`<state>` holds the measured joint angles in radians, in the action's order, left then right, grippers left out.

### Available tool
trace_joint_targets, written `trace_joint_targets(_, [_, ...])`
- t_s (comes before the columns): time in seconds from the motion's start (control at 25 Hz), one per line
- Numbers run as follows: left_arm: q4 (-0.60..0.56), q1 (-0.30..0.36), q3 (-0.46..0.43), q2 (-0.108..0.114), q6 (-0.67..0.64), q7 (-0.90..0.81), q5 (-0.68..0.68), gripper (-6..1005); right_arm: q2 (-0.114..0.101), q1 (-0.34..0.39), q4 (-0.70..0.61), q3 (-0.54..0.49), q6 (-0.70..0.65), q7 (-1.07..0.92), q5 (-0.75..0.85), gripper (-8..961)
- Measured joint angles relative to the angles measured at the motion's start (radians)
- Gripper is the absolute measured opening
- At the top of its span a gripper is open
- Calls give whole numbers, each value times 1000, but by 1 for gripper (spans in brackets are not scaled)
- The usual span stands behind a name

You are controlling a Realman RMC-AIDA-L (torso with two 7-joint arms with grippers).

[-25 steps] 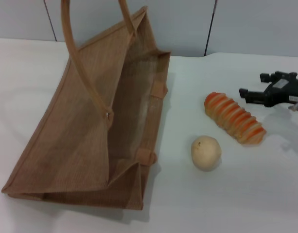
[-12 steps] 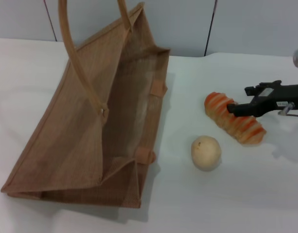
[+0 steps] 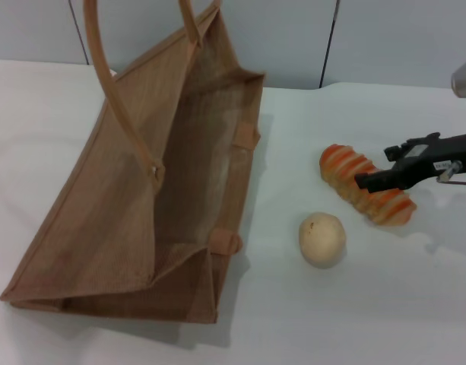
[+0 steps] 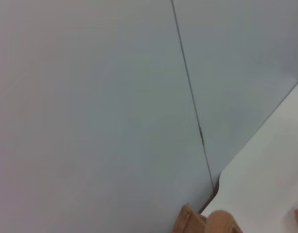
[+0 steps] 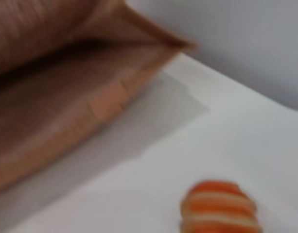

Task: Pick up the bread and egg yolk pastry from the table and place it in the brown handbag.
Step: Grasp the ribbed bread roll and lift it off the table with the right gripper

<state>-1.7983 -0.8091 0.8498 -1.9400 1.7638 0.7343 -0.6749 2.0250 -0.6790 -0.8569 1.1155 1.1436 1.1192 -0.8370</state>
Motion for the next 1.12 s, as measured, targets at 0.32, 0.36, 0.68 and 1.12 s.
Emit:
trace_joint_targets(0.32, [0,1,0,0,1,-2,3,119,4,-13,1,38,1,-61,56,865])
trace_joint_targets(0.36, [0,1,0,0,1,-2,3,119,4,-14,1,43,2,-61,52,865])
trace_joint_targets(0.68, [0,0,0,1,0,-2,3,119,7,-22,14,73,-12,-71,33,866])
trace_joint_targets(1.12, [1,-2,0,1,0,-3,2,118,5,-76,138,94,-98,-75,41,867])
